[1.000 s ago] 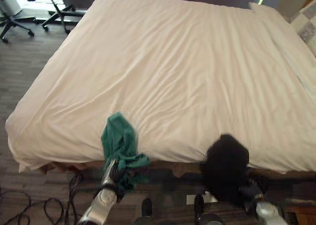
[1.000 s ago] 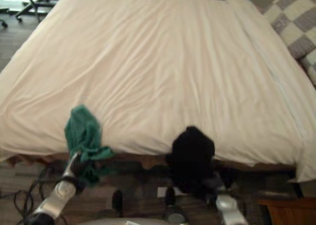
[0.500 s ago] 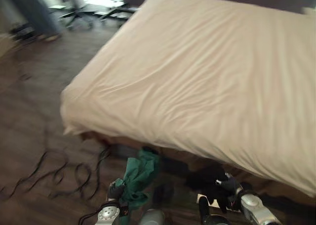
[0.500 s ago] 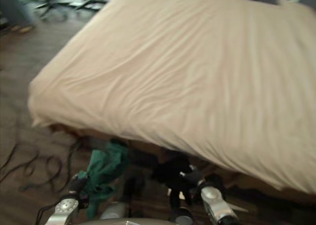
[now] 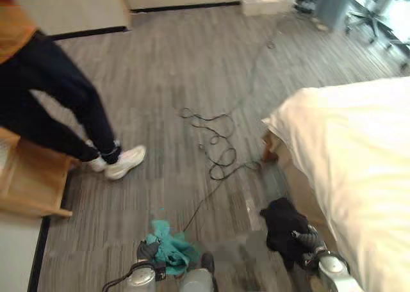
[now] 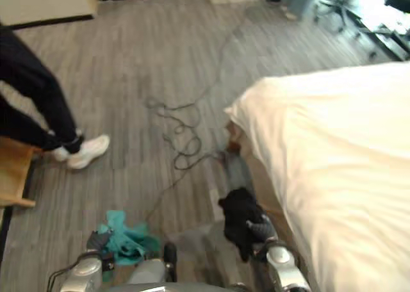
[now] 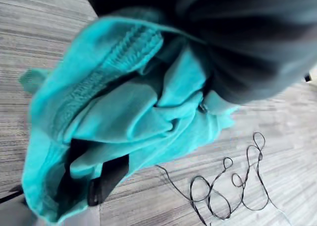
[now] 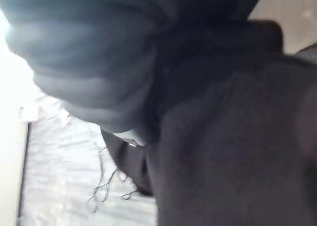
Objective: Tidy up the quilt and then pick up the clothes from the bed and put them into the laundry hamper.
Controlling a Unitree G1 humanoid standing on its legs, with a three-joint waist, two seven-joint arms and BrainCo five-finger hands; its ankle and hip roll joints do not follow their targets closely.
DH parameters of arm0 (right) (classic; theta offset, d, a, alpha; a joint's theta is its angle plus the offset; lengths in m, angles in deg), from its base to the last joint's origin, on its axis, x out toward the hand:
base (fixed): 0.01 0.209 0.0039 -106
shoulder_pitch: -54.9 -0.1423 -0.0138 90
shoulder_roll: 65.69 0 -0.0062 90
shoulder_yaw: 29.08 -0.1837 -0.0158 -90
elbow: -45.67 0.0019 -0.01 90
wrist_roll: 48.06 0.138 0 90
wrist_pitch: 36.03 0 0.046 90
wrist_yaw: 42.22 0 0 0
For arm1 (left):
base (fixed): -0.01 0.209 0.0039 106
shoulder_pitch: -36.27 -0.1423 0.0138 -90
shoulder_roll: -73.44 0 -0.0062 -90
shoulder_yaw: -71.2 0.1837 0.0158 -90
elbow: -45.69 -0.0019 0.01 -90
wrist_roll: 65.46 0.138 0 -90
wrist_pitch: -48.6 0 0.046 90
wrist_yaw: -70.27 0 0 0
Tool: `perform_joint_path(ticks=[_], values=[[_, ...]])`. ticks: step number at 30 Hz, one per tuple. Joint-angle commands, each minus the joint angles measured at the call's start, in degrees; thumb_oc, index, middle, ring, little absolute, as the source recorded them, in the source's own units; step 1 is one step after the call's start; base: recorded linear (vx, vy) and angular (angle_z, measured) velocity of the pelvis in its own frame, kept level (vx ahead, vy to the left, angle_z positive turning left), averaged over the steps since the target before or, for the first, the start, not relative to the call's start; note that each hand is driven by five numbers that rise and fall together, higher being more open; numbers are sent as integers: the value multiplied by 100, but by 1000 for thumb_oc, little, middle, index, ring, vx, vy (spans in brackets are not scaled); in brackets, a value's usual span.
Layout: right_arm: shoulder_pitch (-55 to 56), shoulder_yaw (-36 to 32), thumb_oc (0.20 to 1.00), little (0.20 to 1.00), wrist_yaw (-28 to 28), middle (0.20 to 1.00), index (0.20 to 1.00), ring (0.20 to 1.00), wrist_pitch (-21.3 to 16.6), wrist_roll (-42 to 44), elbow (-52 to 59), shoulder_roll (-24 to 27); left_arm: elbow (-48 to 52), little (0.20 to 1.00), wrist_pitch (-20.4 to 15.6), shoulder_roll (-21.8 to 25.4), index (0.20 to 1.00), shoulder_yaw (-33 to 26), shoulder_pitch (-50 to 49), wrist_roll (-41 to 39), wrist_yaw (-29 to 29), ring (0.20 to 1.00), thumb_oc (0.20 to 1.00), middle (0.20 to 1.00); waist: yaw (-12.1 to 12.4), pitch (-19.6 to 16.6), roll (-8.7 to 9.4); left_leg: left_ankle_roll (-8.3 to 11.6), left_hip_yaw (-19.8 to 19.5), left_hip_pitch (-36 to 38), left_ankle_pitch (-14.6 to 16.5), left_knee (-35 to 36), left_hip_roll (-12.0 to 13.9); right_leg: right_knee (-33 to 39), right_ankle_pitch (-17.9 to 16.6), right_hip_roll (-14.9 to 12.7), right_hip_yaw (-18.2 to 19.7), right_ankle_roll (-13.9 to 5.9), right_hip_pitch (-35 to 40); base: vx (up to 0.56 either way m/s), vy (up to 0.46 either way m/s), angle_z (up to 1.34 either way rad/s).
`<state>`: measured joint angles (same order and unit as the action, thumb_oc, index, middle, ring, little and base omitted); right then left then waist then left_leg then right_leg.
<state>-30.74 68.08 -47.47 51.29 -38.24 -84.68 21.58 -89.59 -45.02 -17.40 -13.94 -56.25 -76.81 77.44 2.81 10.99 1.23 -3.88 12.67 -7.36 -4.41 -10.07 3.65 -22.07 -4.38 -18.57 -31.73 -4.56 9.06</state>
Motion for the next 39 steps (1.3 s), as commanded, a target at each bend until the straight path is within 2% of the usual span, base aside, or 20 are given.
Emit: perform_joint_path(ticks=[1,3,6,8,9,10,12,14,15,16,19,22,24,28,30,31,32,33,36,39], values=[[-320,-41,200,200,-286,200,200,200,-215,-144,-11,223,241,200,-237,179,200,113,189,283,206,200,200,200,14,-21,-46,181,-341,421,69,1507,-190,-3,71,504,1257,-358,-1384,-57,28,106],[-292,-64,200,200,-432,200,200,200,-251,-102,-172,262,205,200,-320,137,200,221,350,298,224,200,200,200,-70,30,-80,305,-874,412,61,1507,-272,991,442,990,2182,-299,-1494,54,-111,79],[-283,-58,200,200,-437,200,200,200,-259,-97,-220,273,145,200,-352,140,200,246,388,290,247,200,200,200,-89,11,-75,323,-970,390,78,1507,-281,1367,359,992,2301,-287,-1465,69,-122,121],[-315,-31,200,200,-435,200,200,200,-246,-160,-324,296,-35,200,-324,146,200,261,487,328,273,200,200,200,-158,-55,-8,300,-1305,486,137,1507,-429,1962,-28,1013,2989,-389,-1509,121,-149,58],[-332,-17,200,200,-421,200,200,200,-226,-248,-341,302,-117,200,-309,142,200,245,530,329,282,200,200,200,-92,-67,9,295,-1309,525,154,1507,-438,2035,-35,949,2963,-374,-1471,45,-66,31],[-507,495,200,200,-227,200,200,200,307,-1494,-2547,423,-2797,200,137,-157,200,348,649,1622,-53,200,200,200,106,-339,-20,448,-1426,998,328,1507,-489,2361,545,1681,2358,-25,-579,44,-44,16],[-587,573,200,200,-215,200,200,200,307,-1588,-2438,472,-2731,200,135,-113,200,397,674,1684,-21,200,200,200,146,-245,-39,478,-1331,1028,301,1466,-455,2370,546,1688,2353,-14,-595,5,-52,4],[-633,646,200,200,-143,200,200,200,262,-1587,-2198,581,-2482,200,64,-39,200,496,695,1746,-22,200,200,200,205,-55,14,611,-1133,570,424,406,-506,2425,503,1594,2297,7,-561,-49,-97,-20],[-631,623,200,200,-128,200,200,200,231,-1546,-2060,637,-2322,200,28,-6,200,497,698,1659,-23,200,200,200,242,45,11,764,-1082,226,309,-246,-481,2452,508,1597,2265,43,-524,-34,-173,-19],[-648,514,200,200,-148,200,200,200,226,-1451,-1710,769,-2013,200,41,59,200,494,709,1517,-20,200,200,200,338,285,22,1079,-1064,-522,-354,-1660,-366,2458,587,1582,2196,170,-396,-25,-137,-15],[-700,429,200,200,-165,200,200,200,236,-1236,-1473,838,-1994,200,95,97,200,460,689,1430,20,200,200,200,414,395,31,957,-1053,-1079,-347,-2255,-393,2459,714,1622,2206,250,-280,188,-88,-4],[-693,414,200,200,-148,200,200,200,200,-1052,-1435,814,-2192,200,104,60,200,390,644,1435,-22,200,200,200,566,243,50,642,-774,-1297,-3,-639,-364,2681,953,1664,2377,138,60,373,71,-59],[-740,404,200,200,-208,200,200,200,181,-1058,-1524,791,-2198,200,110,40,200,382,635,1425,-18,200,200,200,655,162,13,692,-580,-1371,-351,328,-183,2707,1135,1703,2395,68,260,457,140,-36],[-730,461,200,200,-153,200,200,200,184,-1122,-1631,627,-2177,200,117,106,200,292,616,1388,-23,200,200,200,751,40,270,519,-426,-1411,-312,274,-229,2444,1300,1657,2549,38,453,502,118,-14],[-775,445,200,200,-152,200,200,200,163,-1153,-1809,544,-2214,200,136,159,200,263,647,1435,-25,200,200,200,830,17,479,282,-362,-1255,-70,202,-380,1403,948,1567,2544,-206,207,538,156,-17],[-811,425,200,200,-135,200,200,200,183,-1135,-1931,488,-2244,200,165,184,200,290,697,1486,-18,200,200,200,792,57,538,173,-336,-1131,61,189,-460,644,358,1455,2586,-500,-127,461,185,-29],[-851,393,200,200,-114,200,200,200,204,-1091,-1999,458,-2251,200,189,167,200,331,720,1527,-23,200,200,200,709,126,522,92,-319,-923,174,213,-489,-28,-137,1361,2566,-657,-385,643,305,-21],[-1010,414,200,200,-135,200,200,200,203,-1092,-1933,482,-2223,200,222,190,200,423,831,1509,49,200,200,200,478,304,207,-25,-432,-321,192,582,-311,-1503,-463,1495,2594,-621,-1368,491,238,-6],[-1094,452,200,200,-136,200,200,200,199,-1076,-1838,487,-2142,200,219,209,200,497,950,1510,112,200,200,200,227,413,15,-7,-622,319,214,1044,-304,-1474,-70,1521,2308,-481,-1984,586,128,45],[-1048,441,200,200,-197,200,200,200,160,-978,-1618,535,-1993,200,173,228,200,580,1109,1483,190,200,200,200,-75,465,-49,166,-954,1003,444,1333,-387,118,354,1546,2149,-275,-2310,668,-76,69]])
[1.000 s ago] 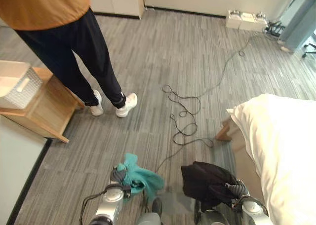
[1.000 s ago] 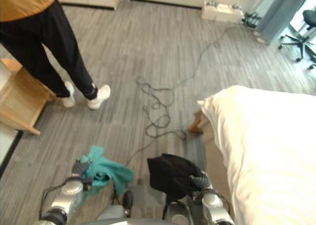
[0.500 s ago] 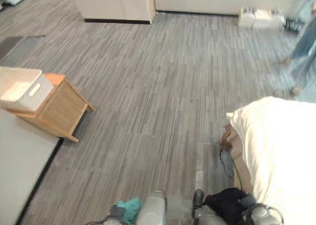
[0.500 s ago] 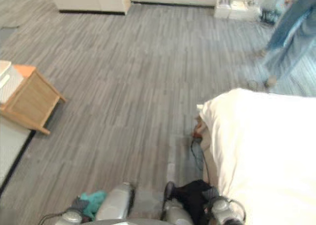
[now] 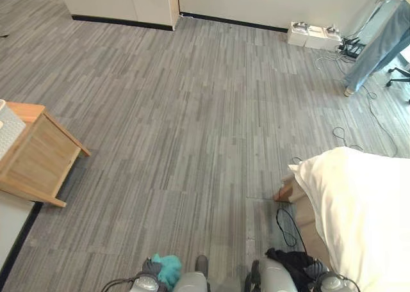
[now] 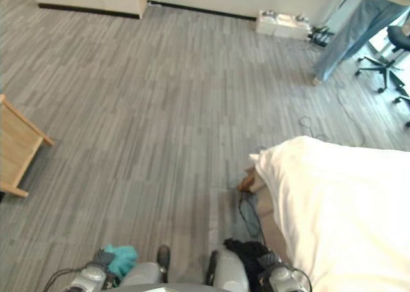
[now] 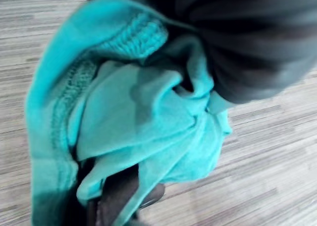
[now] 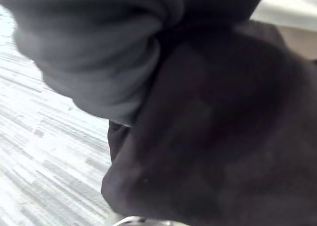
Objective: Tidy up the quilt and then pick up the clothes from the bed and put them into the laundry hamper.
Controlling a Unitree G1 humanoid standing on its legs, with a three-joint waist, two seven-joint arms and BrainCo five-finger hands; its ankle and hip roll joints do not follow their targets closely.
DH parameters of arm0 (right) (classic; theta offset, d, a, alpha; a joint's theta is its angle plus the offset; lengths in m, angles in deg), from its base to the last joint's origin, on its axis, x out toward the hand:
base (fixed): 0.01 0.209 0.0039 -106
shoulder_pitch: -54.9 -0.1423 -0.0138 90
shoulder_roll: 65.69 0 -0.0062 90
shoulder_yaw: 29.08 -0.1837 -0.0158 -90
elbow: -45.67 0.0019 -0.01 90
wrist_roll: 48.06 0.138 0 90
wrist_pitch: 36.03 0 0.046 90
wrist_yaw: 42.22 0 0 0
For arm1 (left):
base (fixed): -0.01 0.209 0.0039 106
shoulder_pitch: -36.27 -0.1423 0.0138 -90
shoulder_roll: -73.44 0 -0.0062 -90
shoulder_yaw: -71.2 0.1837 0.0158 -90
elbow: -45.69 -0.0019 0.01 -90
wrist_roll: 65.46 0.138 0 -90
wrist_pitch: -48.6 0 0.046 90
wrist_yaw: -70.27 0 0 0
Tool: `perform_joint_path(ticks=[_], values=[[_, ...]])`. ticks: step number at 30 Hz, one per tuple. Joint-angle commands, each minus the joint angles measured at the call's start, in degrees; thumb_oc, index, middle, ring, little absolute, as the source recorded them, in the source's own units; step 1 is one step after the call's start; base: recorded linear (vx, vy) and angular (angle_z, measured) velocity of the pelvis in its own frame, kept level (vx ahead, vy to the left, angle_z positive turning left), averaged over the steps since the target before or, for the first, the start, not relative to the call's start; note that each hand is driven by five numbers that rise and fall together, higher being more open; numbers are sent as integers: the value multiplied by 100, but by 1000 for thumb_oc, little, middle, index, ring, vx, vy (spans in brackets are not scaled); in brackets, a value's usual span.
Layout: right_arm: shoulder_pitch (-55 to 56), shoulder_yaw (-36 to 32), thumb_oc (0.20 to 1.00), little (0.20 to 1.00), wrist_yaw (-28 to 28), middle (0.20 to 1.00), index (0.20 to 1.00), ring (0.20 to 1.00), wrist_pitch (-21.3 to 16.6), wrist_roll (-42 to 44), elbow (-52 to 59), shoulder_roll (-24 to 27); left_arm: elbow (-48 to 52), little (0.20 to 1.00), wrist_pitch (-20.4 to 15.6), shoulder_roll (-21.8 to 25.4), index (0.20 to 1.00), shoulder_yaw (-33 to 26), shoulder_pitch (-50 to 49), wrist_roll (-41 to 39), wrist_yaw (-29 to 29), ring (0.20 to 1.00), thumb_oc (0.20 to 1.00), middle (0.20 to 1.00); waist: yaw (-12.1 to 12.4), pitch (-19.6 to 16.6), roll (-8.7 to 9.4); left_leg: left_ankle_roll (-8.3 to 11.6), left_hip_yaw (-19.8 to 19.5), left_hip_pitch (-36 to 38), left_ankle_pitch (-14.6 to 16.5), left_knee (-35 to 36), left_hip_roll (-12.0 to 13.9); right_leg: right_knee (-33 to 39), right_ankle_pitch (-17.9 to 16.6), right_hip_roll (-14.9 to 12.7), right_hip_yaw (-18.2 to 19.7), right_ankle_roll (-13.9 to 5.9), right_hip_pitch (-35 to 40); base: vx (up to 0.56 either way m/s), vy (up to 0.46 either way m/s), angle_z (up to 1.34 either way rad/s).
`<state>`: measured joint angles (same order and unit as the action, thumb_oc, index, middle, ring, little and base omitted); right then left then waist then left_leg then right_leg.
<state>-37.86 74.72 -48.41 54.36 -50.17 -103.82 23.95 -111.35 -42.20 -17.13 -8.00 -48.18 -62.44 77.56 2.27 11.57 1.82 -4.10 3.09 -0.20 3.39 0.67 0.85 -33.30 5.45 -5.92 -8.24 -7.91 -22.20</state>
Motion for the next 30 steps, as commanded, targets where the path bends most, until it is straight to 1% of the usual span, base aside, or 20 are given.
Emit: perform_joint_path(ticks=[1,2,4,5,6,7,9,11,12,14,16,17,19,21,22,23,26,27,28,30], values=[[-304,-305,200,200,-164,200,200,200,-165,297,215,339,194,200,-128,202,200,24,416,37,191,200,200,200,-194,346,-140,376,-236,656,-21,376,-31,2813,-823,11,157,-27,697,735,-185,77],[-306,-304,200,200,-164,200,200,200,-165,297,214,338,194,200,-128,202,200,24,417,37,191,200,200,200,-198,346,-141,376,-240,652,-25,374,-30,2846,-846,11,151,-27,712,811,-230,85],[-211,-361,200,200,-173,200,200,200,-134,224,80,360,91,200,-179,167,200,23,483,121,162,200,200,200,-375,274,-215,482,-496,1108,267,270,138,3358,-1234,-123,794,-155,350,695,-206,92],[-162,-374,200,200,-115,200,200,200,-102,107,53,375,26,200,-197,169,200,40,457,216,176,200,200,200,-348,184,-141,523,-572,1198,449,106,134,3445,-1309,-217,718,-213,459,714,-244,85],[-138,-342,200,200,-124,200,200,200,-91,46,-5,408,-10,200,-198,129,200,34,403,225,166,200,200,200,-393,155,-124,593,-622,1209,343,-299,152,3251,-1413,-198,758,-176,533,674,-263,62],[-106,-319,200,200,-67,200,200,200,-76,-54,-9,432,-28,200,-183,98,200,-32,318,224,182,200,200,200,-432,129,-131,651,-593,1166,216,-910,215,2998,-1358,-130,723,-96,611,682,-294,48],[-69,-273,200,200,-25,200,200,200,-64,-91,-37,473,-55,200,-144,50,200,-142,156,107,221,200,200,200,-364,183,-101,703,-469,547,-641,-2808,391,2908,-1242,15,543,173,960,540,-408,53],[-125,-288,200,200,-93,200,200,200,-45,-4,85,609,-55,200,-102,58,200,-193,50,15,263,200,200,200,-113,429,129,551,-511,-686,-816,-4747,283,3081,-1058,-7,355,465,1454,501,-462,56],[-212,-240,200,200,-60,200,200,200,-21,-12,64,665,-126,200,-95,43,200,-232,18,-29,270,200,200,200,115,463,180,509,-349,-1167,-526,-4677,9,3224,-874,20,317,485,1824,464,-266,29],[-248,-190,200,200,-38,200,200,200,-15,-43,33,659,-200,200,-100,25,200,-298,-12,-19,260,200,200,200,258,439,186,502,-225,-1377,-385,-4364,-176,3325,-782,41,326,478,2054,466,-80,-6],[-227,-151,200,200,-37,200,200,200,-52,-96,32,660,-284,200,-121,-11,200,-385,-120,2,239,200,200,200,479,310,188,397,101,-1524,-238,-3185,-397,3437,-622,57,328,395,2363,616,-18,-22],[-212,-155,200,200,-40,200,200,200,-56,-122,-11,658,-314,200,-124,-24,200,-409,-168,23,223,200,200,200,532,244,166,350,268,-1498,-234,-2549,-392,3480,-521,82,271,367,2518,690,7,5],[-230,-170,200,200,-134,200,200,200,-76,-179,-210,649,-385,200,-104,-74,200,-460,-301,128,166,200,200,200,660,109,56,439,1204,-1563,-588,-1175,-12,3587,-161,288,19,351,3034,700,15,25],[-266,-170,200,200,-201,200,200,200,-54,-242,-358,595,-399,200,-37,-125,200,-477,-336,173,155,200,200,200,761,17,66,532,2046,-1539,-808,-557,294,3506,95,384,-328,309,3425,750,60,68],[-248,-169,200,200,-133,200,200,200,-61,-283,-488,486,-475,200,-5,-118,200,-571,-461,175,126,200,200,200,814,-119,236,261,2191,-1234,-688,-304,88,3036,6,355,-548,140,3453,600,64,92],[-246,-163,200,200,-134,200,200,200,-67,-284,-495,476,-471,200,-5,-108,200,-574,-472,175,124,200,200,200,800,-127,253,244,2188,-1218,-688,-272,56,3011,27,333,-557,120,3448,638,108,100],[-221,-210,200,200,-82,200,200,200,-38,-294,-612,339,-616,200,42,-99,200,-586,-538,279,72,200,200,200,857,-62,434,-125,1886,-772,-418,-222,-372,806,-1173,13,-697,-641,2930,496,94,89],[-200,-231,200,200,-85,200,200,200,-46,-288,-570,329,-623,200,58,-83,200,-590,-559,288,114,200,200,200,794,-22,366,-195,1741,-560,-374,-146,-375,80,-1332,-82,-636,-613,2652,515,43,145],[-190,-239,200,200,-98,200,200,200,-74,-277,-489,331,-624,200,63,-57,200,-581,-533,260,166,200,200,200,706,39,178,-226,1585,-332,-477,7,-204,-549,-1463,-4,-551,-404,2140,671,-1,215],[-136,-302,200,200,-109,200,200,200,-103,-209,-414,368,-549,200,7,-16,200,-490,-449,234,243,200,200,200,482,125,1,-149,825,125,-514,332,-190,-498,-1046,-120,-528,-142,1424,603,-81,171]])
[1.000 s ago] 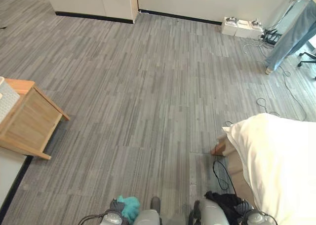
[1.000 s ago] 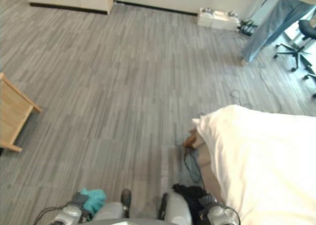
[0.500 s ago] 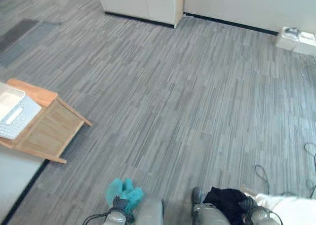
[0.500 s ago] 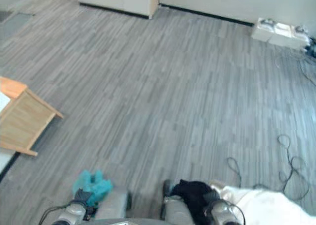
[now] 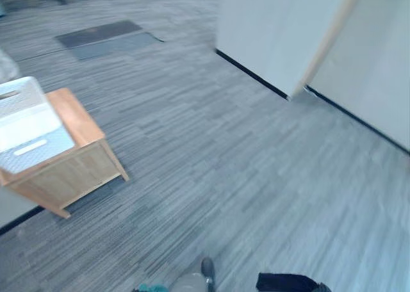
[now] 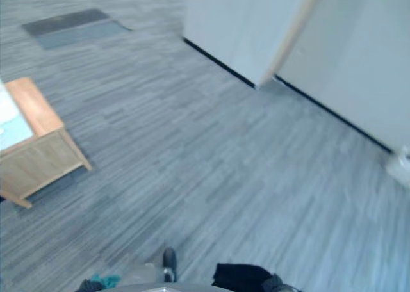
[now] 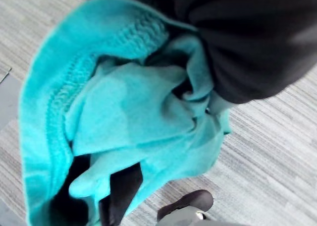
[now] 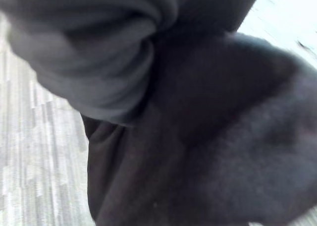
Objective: Tidy up the quilt and then pick up the clothes from the bed and put them into the laundry hamper.
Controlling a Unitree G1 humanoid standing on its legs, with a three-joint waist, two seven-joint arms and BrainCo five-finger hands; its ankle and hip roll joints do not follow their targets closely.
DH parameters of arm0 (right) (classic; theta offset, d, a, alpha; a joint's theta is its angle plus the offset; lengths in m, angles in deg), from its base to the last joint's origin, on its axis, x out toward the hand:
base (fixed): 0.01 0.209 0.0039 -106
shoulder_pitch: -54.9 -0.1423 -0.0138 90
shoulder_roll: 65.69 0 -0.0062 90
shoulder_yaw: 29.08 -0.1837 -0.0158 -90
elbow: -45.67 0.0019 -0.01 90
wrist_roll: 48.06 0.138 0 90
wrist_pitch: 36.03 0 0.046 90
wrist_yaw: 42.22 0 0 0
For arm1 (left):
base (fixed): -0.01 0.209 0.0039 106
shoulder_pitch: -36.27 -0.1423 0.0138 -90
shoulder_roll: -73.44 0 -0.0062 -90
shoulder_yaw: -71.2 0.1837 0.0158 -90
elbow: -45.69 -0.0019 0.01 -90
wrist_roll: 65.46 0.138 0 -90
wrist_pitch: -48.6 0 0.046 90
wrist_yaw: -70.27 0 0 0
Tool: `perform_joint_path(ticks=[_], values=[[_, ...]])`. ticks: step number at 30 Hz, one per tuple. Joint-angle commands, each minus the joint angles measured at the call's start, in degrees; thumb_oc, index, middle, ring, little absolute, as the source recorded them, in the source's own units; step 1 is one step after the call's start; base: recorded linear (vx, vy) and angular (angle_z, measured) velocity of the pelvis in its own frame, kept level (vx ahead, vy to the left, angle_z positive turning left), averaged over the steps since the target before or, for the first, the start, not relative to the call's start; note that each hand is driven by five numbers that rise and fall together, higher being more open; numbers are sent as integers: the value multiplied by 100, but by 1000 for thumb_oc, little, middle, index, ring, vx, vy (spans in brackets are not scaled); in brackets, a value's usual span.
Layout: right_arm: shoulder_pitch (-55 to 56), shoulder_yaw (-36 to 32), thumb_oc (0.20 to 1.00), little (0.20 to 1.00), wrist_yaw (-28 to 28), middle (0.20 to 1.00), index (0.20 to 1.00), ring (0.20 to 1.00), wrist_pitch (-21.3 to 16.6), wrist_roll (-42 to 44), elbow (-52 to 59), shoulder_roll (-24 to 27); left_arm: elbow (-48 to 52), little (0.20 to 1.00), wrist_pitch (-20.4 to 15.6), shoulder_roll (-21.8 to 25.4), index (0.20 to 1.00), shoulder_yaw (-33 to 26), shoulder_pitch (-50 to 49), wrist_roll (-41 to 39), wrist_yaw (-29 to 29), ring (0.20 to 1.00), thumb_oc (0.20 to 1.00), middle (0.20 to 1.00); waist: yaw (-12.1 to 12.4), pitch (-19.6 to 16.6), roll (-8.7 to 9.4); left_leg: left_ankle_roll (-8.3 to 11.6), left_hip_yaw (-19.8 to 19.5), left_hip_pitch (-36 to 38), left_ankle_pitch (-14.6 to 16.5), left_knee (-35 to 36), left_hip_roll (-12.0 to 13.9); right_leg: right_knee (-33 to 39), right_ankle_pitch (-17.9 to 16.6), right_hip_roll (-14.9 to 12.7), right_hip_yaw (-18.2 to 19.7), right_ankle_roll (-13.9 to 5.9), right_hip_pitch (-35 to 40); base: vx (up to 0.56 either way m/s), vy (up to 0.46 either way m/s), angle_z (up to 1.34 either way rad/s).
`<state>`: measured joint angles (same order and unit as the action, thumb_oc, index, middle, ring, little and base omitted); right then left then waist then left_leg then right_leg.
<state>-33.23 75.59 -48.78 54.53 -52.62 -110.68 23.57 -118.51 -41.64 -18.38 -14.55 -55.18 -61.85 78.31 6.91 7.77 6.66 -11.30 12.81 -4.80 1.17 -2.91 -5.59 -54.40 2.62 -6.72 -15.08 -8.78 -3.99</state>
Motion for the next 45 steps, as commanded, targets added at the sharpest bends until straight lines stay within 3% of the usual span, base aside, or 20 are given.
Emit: perform_joint_path(ticks=[1,4,6,8,11,12,13,15,18,19,22,25,27,29,33,34,38,39,40,45], values=[[-600,-389,200,200,-72,200,200,200,-121,36,271,408,167,200,-48,107,200,165,251,175,169,200,200,200,6,492,-496,576,-160,567,-301,692,468,1637,-778,-27,137,-45,-398,515,-196,183],[-547,-405,200,200,-113,200,200,200,-132,144,258,420,294,200,-127,148,200,373,443,197,228,200,200,200,-225,542,-430,825,-946,866,-142,739,421,3507,-470,-32,433,151,-602,423,-221,198],[-467,-442,200,200,-123,200,200,200,-111,147,114,402,349,200,-197,195,200,519,641,346,263,200,200,200,-472,497,-342,1027,-1621,1254,224,791,496,5135,-929,-105,1260,-27,-838,741,-408,179],[-448,-399,200,200,-41,200,200,200,-75,55,-48,383,259,200,-234,218,200,520,598,422,245,200,200,200,-534,498,-324,1058,-1955,1529,499,511,573,4963,-1066,-26,1476,-109,-929,651,-339,146],[-483,-360,200,200,-7,200,200,200,-90,43,-81,382,157,200,-239,189,200,530,537,442,261,200,200,200,-551,488,-318,1191,-1995,1290,439,-564,555,4981,-904,0,1354,24,-613,572,-374,112],[-561,-350,200,200,-11,200,200,200,-86,18,-14,433,179,200,-202,143,200,475,462,383,240,200,200,200,-460,597,-325,1407,-1596,498,-167,-2425,713,5042,-702,41,1154,269,-171,360,-377,92],[-581,-355,200,200,-69,200,200,200,-72,50,51,460,230,200,-166,157,200,486,427,373,256,200,200,200,-404,685,-224,1409,-1387,46,-395,-3156,788,5082,-618,-11,1064,399,3,359,-374,86],[-632,-351,200,200,-95,200,200,200,-75,85,99,503,262,200,-144,171,200,496,424,368,285,200,200,200,-366,762,-220,1399,-1135,-319,-312,-3663,925,5129,-501,39,932,482,148,271,-242,18],[-687,-265,200,200,-100,200,200,200,-87,50,126,557,277,200,-152,134,200,556,360,401,255,200,200,200,-182,770,-226,1326,-388,-1084,-52,-2794,770,5363,-174,119,699,506,737,424,-156,-1],[-688,-264,200,200,-100,200,200,200,-87,50,126,555,277,200,-152,136,200,555,359,401,255,200,200,200,-189,757,-205,1322,-382,-1081,-85,-2749,746,5366,-179,98,696,503,723,680,-6,17],[-604,-286,200,200,-125,200,200,200,-126,-76,0,512,322,200,-134,65,200,549,185,539,187,200,200,200,-195,497,-388,1410,950,-883,-498,-220,1093,5365,332,349,387,360,1282,595,83,16],[-593,-325,200,200,-94,200,200,200,-109,-114,-102,480,354,200,-86,89,200,509,142,581,151,200,200,200,-195,378,-349,1308,1355,-609,-568,358,1125,5119,491,377,163,242,1516,539,90,67],[-537,-329,200,200,-85,200,200,200,-139,-182,-167,378,308,200,-76,99,200,489,145,541,123,200,200,200,-141,288,-223,1068,1181,-514,-502,318,818,4041,6,253,104,-96,1382,426,126,36],[-453,-420,200,200,-64,200,200,200,-97,-199,-117,239,348,200,-63,177,200,496,237,518,174,200,200,200,-350,433,-270,766,1047,39,-255,342,675,1863,-1201,-128,225,-472,593,444,132,33],[-499,-420,200,200,-59,200,200,200,-114,-171,-8,206,408,200,-66,283,200,490,344,504,235,200,200,200,-466,498,-371,746,757,479,-248,655,689,1264,-1027,-259,294,-424,-23,372,-8,66],[-497,-349,200,200,-76,200,200,200,-145,-145,117,249,564,200,-126,428,200,630,514,542,308,200,200,200,-582,552,-400,881,388,691,-307,740,769,2376,-705,-250,222,-42,-385,544,-188,86],[-503,-313,200,200,-103,200,200,200,-142,-130,82,280,728,200,-176,464,200,744,596,609,341,200,200,200,-669,523,-336,1039,38,814,-225,760,764,3944,-610,-234,405,18,-256,351,-206,129],[-498,-285,200,200,-130,200,200,200,-154,-119,90,309,723,200,-216,494,200,820,661,634,377,200,200,200,-738,508,-300,1090,-197,821,-159,750,726,4599,-605,-187,817,29,-270,624,-499,100],[-427,-376,200,200,-135,200,200,200,-144,0,182,306,762,200,-252,498,200,868,832,716,415,200,200,200,-921,477,-247,1258,-737,1076,85,791,809,5339,-987,-240,2021,-157,-566,630,-498,112],[-495,-307,200,200,-55,200,200,200,-138,-99,163,300,627,200,-292,448,200,750,629,657,390,200,200,200,-881,391,-225,1419,-1084,1389,430,463,988,5396,-1028,-396,1686,-173,-364,446,-339,130]])
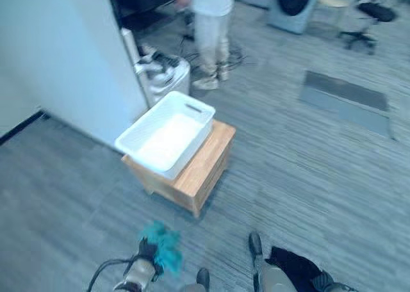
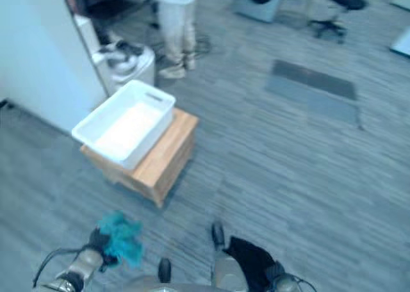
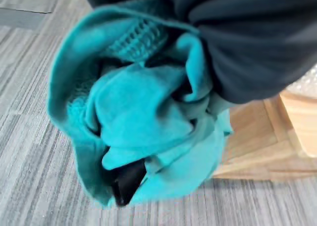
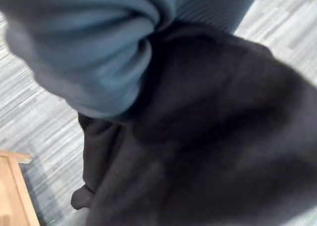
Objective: Tidy up the quilt and then pick up the clothes from the bed and put them into the laundry hamper.
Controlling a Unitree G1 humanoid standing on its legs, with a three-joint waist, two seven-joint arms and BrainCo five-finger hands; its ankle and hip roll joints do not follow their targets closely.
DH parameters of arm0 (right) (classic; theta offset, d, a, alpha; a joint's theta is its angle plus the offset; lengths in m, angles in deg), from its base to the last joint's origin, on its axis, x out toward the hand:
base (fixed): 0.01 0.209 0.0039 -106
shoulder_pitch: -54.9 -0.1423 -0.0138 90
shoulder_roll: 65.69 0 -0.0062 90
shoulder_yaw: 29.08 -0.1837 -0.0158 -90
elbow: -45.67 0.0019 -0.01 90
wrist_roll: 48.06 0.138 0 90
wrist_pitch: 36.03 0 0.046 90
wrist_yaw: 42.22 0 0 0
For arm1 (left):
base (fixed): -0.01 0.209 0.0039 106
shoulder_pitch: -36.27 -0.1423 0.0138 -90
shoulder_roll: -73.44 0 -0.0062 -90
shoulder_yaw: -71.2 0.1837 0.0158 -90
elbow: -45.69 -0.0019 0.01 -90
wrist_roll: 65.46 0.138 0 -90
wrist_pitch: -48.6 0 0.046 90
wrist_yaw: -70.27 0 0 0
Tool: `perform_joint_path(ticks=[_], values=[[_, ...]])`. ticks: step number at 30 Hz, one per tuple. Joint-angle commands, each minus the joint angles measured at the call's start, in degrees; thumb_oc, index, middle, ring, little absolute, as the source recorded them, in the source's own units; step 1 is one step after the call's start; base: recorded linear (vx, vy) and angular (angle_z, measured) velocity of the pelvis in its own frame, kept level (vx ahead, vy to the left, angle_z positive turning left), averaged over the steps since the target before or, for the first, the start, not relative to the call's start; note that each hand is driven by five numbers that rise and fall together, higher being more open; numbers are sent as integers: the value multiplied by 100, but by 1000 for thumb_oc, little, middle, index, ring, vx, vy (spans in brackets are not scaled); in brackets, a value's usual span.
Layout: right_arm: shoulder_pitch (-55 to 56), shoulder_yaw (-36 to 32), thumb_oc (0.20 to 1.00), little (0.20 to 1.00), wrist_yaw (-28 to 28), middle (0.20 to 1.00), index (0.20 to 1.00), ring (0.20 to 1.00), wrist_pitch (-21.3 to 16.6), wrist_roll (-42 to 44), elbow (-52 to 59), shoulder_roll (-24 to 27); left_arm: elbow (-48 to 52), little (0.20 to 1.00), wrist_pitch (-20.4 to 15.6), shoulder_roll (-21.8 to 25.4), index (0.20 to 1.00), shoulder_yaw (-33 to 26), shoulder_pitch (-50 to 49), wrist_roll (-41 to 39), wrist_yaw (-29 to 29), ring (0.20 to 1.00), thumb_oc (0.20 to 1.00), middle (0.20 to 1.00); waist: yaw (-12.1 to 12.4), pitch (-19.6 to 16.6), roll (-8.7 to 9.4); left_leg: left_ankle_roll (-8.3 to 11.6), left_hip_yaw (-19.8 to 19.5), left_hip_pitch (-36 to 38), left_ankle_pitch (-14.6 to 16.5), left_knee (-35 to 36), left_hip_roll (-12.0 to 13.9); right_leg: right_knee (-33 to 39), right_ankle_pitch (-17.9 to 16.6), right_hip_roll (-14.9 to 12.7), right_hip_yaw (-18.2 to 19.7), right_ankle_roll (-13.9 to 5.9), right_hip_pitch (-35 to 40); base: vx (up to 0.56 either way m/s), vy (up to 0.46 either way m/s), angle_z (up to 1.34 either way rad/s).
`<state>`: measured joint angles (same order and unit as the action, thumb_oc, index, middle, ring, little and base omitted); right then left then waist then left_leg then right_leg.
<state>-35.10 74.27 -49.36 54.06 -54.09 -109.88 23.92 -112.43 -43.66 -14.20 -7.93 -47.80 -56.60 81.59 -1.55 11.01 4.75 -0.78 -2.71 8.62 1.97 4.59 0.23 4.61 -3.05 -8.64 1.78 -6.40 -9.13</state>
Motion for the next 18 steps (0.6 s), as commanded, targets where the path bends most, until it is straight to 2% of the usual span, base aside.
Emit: perform_joint_path(ticks=[1,2,3,4,5,6,7,8,9,10,11,12,13,14,15,16,18], values=[[-333,-164,200,200,18,200,200,200,-97,18,113,278,-19,200,-99,13,200,48,-170,92,50,200,200,200,-9,63,-44,410,434,-41,327,-665,453,-482,-420,-179,-55,-377,209,400,-562,39],[-416,-132,200,200,-49,200,200,200,-159,-2,377,441,24,200,-126,-66,200,-15,-249,-93,52,200,200,200,99,268,-44,563,409,-848,-61,-2259,547,-411,-291,-131,-332,-152,586,249,-404,41],[-419,-132,200,200,-49,200,200,200,-159,-2,377,439,24,200,-125,-64,200,-16,-247,-93,52,200,200,200,82,248,-37,562,394,-884,-72,-2267,537,-409,-297,-142,-345,-153,564,221,-533,96],[-474,-204,200,200,-118,200,200,200,-156,67,407,518,108,200,-101,-106,200,-35,-262,-147,91,200,200,200,169,417,31,592,949,-1590,-414,-3153,815,-272,-116,-182,-815,24,932,79,-237,126],[-475,-205,200,200,-118,200,200,200,-157,67,406,518,111,200,-98,-105,200,-34,-262,-147,91,200,200,200,158,413,18,595,929,-1623,-397,-3196,828,-268,-118,-169,-829,26,931,152,-319,163],[-512,-236,200,200,-163,200,200,200,-157,112,440,555,140,200,-117,-91,200,-68,-294,-167,116,200,200,200,185,430,24,586,1306,-1885,-416,-3117,885,-137,-76,-150,-984,36,1081,195,-138,98],[-573,-248,200,200,-204,200,200,200,-164,145,468,584,212,200,-142,-94,200,-102,-364,-186,103,200,200,200,229,411,-31,519,1665,-2048,-293,-2629,736,-50,-7,-73,-1080,23,1225,307,-137,54],[-638,-241,200,200,-207,200,200,200,-158,139,464,602,237,200,-136,-102,200,-152,-440,-198,75,200,200,200,296,347,-81,462,1850,-2161,-253,-2180,480,-46,78,0,-1097,28,1311,330,-60,12],[-633,-275,200,200,-210,200,200,200,-173,143,502,626,275,200,-148,-107,200,-180,-501,-202,66,200,200,200,320,294,-124,476,2076,-2161,-361,-1756,375,-45,156,58,-1145,5,1387,364,-9,15],[-638,-327,200,200,-214,200,200,200,-197,136,577,665,288,200,-151,-119,200,-207,-562,-215,67,200,200,200,319,227,-177,570,2338,-2018,-383,-1296,433,-98,357,123,-1201,-60,1517,394,30,20],[-643,-389,200,200,-211,200,200,200,-207,137,614,699,285,200,-154,-108,200,-213,-642,-188,15,200,200,200,312,121,-247,416,2570,-1707,-375,-802,423,-244,518,199,-1295,-84,1596,425,76,19],[-681,-399,200,200,-239,200,200,200,-235,136,724,716,313,200,-156,-68,200,-202,-702,-185,14,200,200,200,320,87,-257,244,2505,-1578,-345,-724,287,-690,505,212,-1356,-83,1513,347,99,18],[-617,-469,200,200,-252,200,200,200,-260,123,810,724,297,200,-167,-10,200,-237,-729,-154,-2,200,200,200,297,63,-248,138,2455,-1364,-304,-568,165,-1275,465,158,-1475,-181,1401,350,99,20],[-647,-571,200,200,-261,200,200,200,-315,173,1205,682,307,200,-169,62,200,-212,-728,-59,-17,200,200,200,138,175,-295,-22,2460,-938,-163,-404,124,-2707,-93,0,-1536,-547,783,225,65,35],[-644,-573,200,200,-259,200,200,200,-308,172,1216,683,306,200,-169,61,200,-214,-726,-58,-17,200,200,200,142,177,-287,-33,2466,-932,-162,-392,107,-2744,-79,-18,-1522,-561,763,164,49,70],[-744,-538,200,200,-287,200,200,200,-381,153,1731,730,343,200,-153,137,200,-268,-703,-23,62,200,200,200,17,360,-416,-64,2476,-663,-313,-212,307,-3795,-512,-29,-1376,-603,76,21,10,59],[-758,-534,200,200,-312,200,200,200,-434,116,1966,775,379,200,-170,160,200,-316,-710,-55,94,200,200,200,21,380,-422,-47,2438,-576,-326,-156,348,-3893,-515,-155,-1376,-620,-43,114,-38,17]])
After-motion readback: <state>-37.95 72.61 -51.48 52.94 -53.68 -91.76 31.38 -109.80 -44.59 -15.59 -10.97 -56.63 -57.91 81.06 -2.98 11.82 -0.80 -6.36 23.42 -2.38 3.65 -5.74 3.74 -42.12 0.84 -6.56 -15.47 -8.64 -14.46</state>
